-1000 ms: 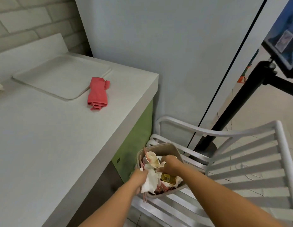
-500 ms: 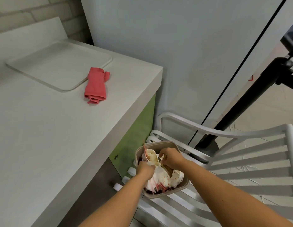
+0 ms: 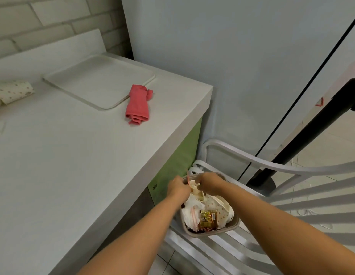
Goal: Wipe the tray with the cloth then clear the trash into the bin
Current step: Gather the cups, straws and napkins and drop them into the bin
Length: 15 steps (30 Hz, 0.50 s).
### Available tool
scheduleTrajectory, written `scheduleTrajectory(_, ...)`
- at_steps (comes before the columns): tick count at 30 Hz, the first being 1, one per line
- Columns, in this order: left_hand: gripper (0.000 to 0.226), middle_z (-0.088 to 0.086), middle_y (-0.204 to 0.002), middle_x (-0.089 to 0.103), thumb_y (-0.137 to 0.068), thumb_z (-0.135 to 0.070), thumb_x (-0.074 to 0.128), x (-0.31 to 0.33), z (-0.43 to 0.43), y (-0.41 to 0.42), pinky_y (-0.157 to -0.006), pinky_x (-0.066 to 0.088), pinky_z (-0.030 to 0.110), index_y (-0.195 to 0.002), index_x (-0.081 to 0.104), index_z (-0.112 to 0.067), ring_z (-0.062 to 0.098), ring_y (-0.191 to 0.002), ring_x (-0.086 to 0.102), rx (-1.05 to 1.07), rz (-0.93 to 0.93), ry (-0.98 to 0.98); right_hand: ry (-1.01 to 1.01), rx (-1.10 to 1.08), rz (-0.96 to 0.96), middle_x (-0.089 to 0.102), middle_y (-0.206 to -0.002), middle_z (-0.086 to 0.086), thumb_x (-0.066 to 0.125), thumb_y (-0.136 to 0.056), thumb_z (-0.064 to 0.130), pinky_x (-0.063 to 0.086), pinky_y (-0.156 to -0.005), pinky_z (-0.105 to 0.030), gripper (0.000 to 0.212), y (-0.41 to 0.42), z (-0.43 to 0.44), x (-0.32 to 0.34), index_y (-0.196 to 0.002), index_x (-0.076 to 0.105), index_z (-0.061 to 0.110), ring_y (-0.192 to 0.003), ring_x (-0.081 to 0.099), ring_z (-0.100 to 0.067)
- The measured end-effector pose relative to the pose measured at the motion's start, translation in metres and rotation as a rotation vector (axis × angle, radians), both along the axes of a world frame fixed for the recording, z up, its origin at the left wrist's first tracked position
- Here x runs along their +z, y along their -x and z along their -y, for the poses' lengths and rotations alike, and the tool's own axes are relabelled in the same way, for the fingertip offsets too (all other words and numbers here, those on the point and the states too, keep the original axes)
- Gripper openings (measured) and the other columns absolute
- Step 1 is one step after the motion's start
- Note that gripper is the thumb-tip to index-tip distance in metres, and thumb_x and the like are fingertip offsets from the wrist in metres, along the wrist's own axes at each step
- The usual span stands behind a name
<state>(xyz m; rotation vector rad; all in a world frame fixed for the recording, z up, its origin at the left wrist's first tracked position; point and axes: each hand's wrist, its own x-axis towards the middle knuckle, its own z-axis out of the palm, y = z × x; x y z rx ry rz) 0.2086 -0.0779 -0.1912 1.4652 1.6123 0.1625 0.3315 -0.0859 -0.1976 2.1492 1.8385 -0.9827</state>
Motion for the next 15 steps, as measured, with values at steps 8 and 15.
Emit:
scheduleTrajectory(8,0.013,0.004,-0.101,0.059,-0.097,-0.02,0.043,0.064,-0.004,0.018,-0.069,0.042,0.024,-0.102,0.053,-0.014,0.018,-0.089,0.056,0.008,0.19,-0.27,0.088,0.14,0.043,0.053,-0.063,0.0,0.047,-0.094,0.013,0.043,-0.058,-0.023,0.025,0.031,-0.025,0.084,-0.109,0.062,0.0,-0.053,0.048,-0.012)
scheduleTrajectory(15,0.025,0.001,-0.079,0.057,-0.098,-0.021,0.04,0.13,-0.014,0.073,-0.055,0.038,0.017,-0.088,0.058,-0.007,0.012,-0.066,0.05,0.141,0.4,-0.476,-0.034,0.264,0.027,0.057,-0.065,0.003,0.048,-0.095,0.022,0.041,-0.059,-0.021,0.019,0.081,-0.048,0.17,-0.079,0.056,0.015,-0.057,0.05,-0.009)
